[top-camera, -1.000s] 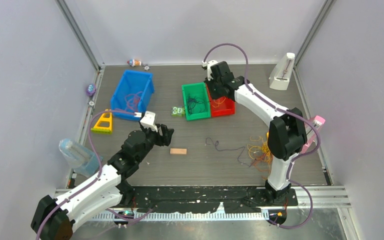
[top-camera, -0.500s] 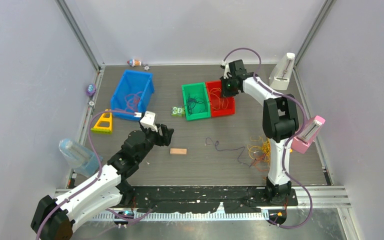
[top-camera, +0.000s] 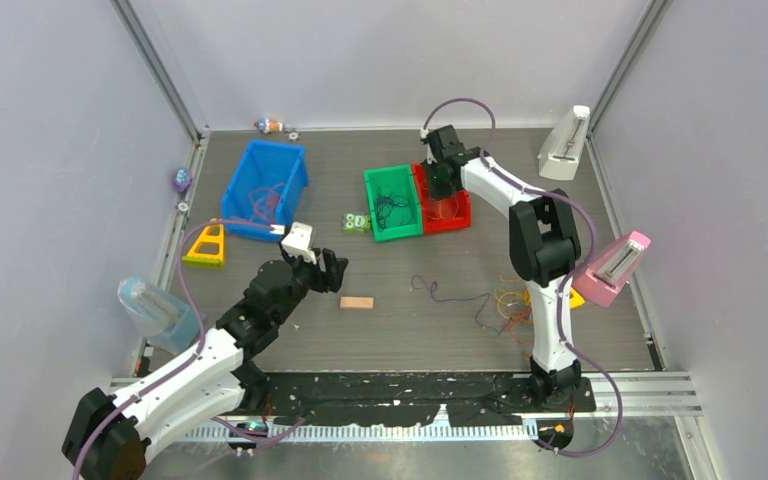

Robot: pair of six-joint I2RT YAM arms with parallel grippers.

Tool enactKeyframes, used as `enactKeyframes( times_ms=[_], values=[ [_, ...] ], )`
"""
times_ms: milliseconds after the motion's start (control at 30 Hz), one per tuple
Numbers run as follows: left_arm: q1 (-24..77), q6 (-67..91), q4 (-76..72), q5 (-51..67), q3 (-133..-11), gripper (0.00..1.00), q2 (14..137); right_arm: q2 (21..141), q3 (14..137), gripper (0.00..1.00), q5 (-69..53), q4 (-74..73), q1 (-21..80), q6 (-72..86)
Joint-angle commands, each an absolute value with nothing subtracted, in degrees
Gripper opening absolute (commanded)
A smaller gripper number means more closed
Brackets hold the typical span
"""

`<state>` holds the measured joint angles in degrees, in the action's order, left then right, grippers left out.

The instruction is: Untangle the cables

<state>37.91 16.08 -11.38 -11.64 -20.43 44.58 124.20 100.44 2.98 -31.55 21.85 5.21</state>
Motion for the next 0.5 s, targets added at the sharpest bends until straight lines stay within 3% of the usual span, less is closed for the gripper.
enactKeyframes(
  times_ms=[0,467],
  values=[
    [37.9,15.73,-13.89,-12.62,-21.32,0.67,44.48,125.28,102.97,0.14,8.02,-32.26,22.46,6.73],
    [37.95,15.81,-13.8,-12.56,-21.31,0.67,44.4,116.29,104.18,0.36,11.57,-33.05,23.33,8.28]
  ],
)
